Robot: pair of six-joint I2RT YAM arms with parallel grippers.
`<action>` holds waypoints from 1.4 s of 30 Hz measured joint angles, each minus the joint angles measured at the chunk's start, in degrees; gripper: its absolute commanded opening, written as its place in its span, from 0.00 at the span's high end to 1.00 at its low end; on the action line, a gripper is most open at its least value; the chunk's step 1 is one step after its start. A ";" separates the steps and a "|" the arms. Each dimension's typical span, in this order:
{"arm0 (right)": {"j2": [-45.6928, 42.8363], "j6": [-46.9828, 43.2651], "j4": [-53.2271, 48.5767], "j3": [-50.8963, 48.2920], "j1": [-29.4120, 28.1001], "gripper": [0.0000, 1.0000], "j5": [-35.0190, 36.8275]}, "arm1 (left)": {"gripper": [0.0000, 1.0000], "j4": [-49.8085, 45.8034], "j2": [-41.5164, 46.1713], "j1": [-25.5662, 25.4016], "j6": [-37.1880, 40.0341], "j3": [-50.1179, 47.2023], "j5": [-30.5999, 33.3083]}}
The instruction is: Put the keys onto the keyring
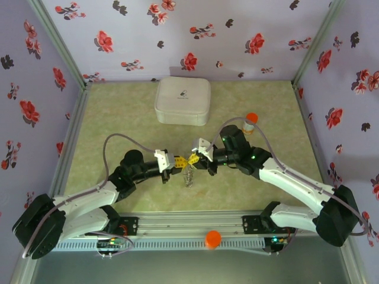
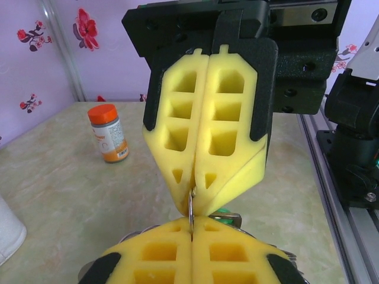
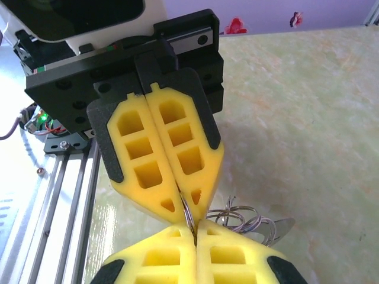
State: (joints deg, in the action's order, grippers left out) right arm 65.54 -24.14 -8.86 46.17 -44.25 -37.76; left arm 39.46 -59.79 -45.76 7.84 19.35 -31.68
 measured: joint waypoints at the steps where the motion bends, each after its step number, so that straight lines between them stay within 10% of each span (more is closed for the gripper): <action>1: 0.00 -0.09 -0.09 0.07 0.00 1.00 -0.04 | 0.80 -0.02 0.00 0.00 -0.02 0.00 0.04; 15: 3.58 -5.77 -15.58 11.63 -4.22 1.00 9.11 | 0.76 -16.92 3.96 -0.17 5.70 5.95 4.07; 29: 7.23 -12.39 -24.15 17.42 -6.67 1.00 14.95 | 1.00 -21.42 4.22 -0.28 7.54 6.64 4.02; 34: 5.75 -10.71 -21.14 15.37 -6.58 0.69 14.45 | 1.00 -20.76 4.20 -0.28 7.52 6.62 3.52; 42: -1.55 -5.46 -13.00 8.04 -1.70 0.66 8.33 | 1.00 -14.03 4.22 -0.28 6.51 3.34 2.84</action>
State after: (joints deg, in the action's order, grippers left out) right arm 63.99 -29.61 -21.87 54.22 -45.95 -29.43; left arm 25.43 -55.57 -46.04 14.35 22.70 -28.84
